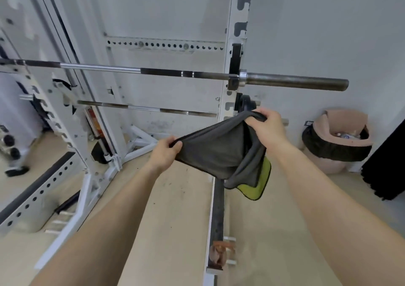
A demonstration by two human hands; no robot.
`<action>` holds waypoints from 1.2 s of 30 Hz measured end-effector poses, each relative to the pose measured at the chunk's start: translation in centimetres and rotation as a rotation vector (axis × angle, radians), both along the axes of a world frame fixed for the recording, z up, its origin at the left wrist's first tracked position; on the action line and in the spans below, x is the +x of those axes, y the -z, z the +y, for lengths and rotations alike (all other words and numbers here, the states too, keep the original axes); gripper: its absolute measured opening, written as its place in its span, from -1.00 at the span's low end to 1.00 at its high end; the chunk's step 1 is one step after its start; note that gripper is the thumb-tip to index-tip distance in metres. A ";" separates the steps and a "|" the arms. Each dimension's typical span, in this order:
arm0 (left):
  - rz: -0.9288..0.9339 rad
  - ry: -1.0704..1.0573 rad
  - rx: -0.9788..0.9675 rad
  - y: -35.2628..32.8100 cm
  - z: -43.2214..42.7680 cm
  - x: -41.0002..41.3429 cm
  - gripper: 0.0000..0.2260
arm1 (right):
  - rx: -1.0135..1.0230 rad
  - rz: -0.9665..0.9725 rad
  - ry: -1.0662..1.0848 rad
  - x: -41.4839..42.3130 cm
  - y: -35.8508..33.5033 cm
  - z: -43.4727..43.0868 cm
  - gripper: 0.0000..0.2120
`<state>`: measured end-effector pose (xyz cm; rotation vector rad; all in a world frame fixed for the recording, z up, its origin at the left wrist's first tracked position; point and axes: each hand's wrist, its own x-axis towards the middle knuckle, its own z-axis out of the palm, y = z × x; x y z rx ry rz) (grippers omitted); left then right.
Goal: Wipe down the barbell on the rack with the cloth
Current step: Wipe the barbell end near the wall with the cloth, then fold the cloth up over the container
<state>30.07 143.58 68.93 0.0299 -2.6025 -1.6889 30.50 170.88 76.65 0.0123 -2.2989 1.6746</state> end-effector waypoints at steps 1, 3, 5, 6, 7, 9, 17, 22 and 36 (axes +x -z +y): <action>-0.018 -0.055 0.120 -0.6 0.1 1.3 -0.81 | 0.012 -0.014 -0.023 0.9 0.2 -0.5 -0.90; -0.006 -0.074 0.258 -2.1 0.8 3.9 -0.82 | 0.077 -0.064 -0.112 2.7 0.3 -2.1 -0.97; 0.065 0.040 0.187 -3.8 1.5 6.4 -0.64 | 0.175 -0.149 -0.238 4.4 0.0 -4.4 -0.95; 0.069 0.099 0.140 -4.3 1.4 7.5 -0.54 | 0.236 -0.184 -0.297 5.0 -0.2 -5.8 -0.93; 0.062 0.158 0.101 -4.7 1.1 8.3 -0.50 | 0.286 -0.203 -0.344 5.6 -0.4 -7.2 -0.92; 0.073 0.265 -0.007 -5.1 -0.7 9.5 -0.74 | 0.326 -0.206 -0.404 6.5 -0.6 -9.6 -0.94; 0.137 0.120 0.014 -7.1 -14.3 14.2 -0.80 | 0.092 -0.430 -0.646 11.3 5.7 -18.9 -0.79; 0.095 0.170 -0.076 -8.0 -24.4 17.5 -0.83 | 0.002 -0.506 -0.687 15.3 10.9 -29.0 -0.62; 0.131 -0.062 0.019 -7.5 -49.6 20.0 -0.80 | 0.250 -0.696 -0.630 15.5 17.8 -52.7 -0.84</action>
